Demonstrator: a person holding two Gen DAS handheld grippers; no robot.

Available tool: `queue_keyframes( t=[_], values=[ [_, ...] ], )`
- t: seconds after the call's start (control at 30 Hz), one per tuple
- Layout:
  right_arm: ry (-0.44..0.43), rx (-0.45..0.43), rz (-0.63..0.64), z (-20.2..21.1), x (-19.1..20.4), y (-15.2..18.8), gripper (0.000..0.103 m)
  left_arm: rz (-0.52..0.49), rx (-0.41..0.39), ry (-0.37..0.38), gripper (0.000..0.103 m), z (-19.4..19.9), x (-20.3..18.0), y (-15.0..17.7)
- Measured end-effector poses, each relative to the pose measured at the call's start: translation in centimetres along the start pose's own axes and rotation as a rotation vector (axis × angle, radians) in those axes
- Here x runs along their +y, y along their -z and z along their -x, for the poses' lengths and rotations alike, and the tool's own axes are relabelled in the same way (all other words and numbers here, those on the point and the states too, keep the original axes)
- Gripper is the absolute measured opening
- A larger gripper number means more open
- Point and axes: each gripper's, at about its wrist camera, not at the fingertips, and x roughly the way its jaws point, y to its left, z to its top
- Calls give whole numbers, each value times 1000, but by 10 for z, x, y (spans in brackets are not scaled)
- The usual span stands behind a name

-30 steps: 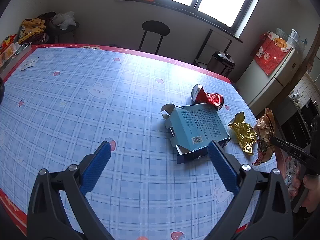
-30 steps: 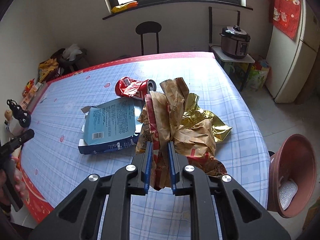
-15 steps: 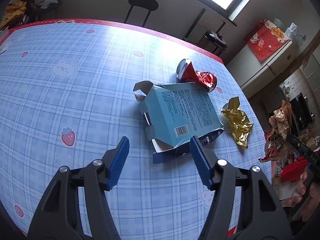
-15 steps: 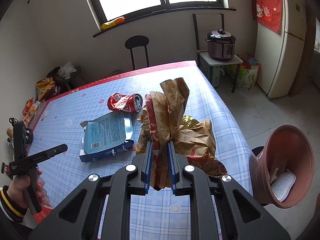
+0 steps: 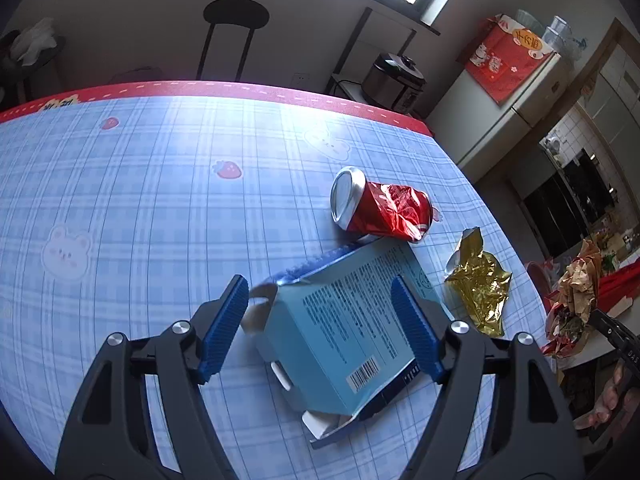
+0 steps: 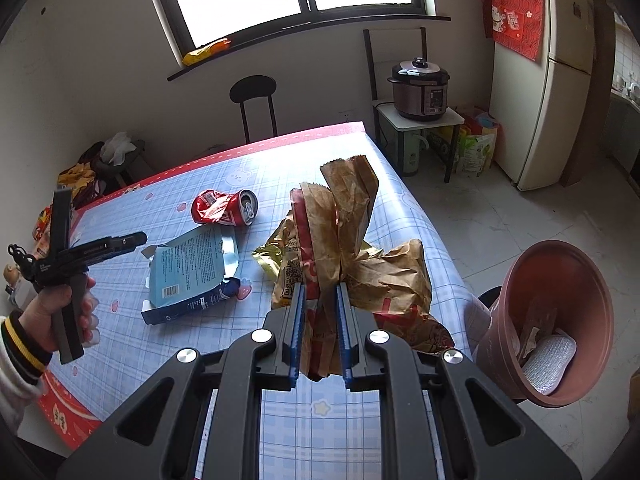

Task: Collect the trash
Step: 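Lift the paper bag with the right tool while the left tool grasps the blue cardboard box, then lift the blue box with the left tool while the right tool holds the paper bag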

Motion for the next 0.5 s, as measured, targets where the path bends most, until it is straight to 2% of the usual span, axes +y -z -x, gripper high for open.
queue_keyframes(
  t=[0.1,0.2,0.33,0.5],
  values=[
    [13,10,-5,0,-2,3,15,-40,64,25,74,-26,4,-21],
    [26,21,7,1,-1,6,15,-43,124,31,74,-53,8,-27],
    [40,33,16,2,-4,9,15,-17,167,91,74,-70,7,-18],
    [31,50,3,-2,-5,11,15,-63,199,103,74,-67,-8,6]
  ],
)
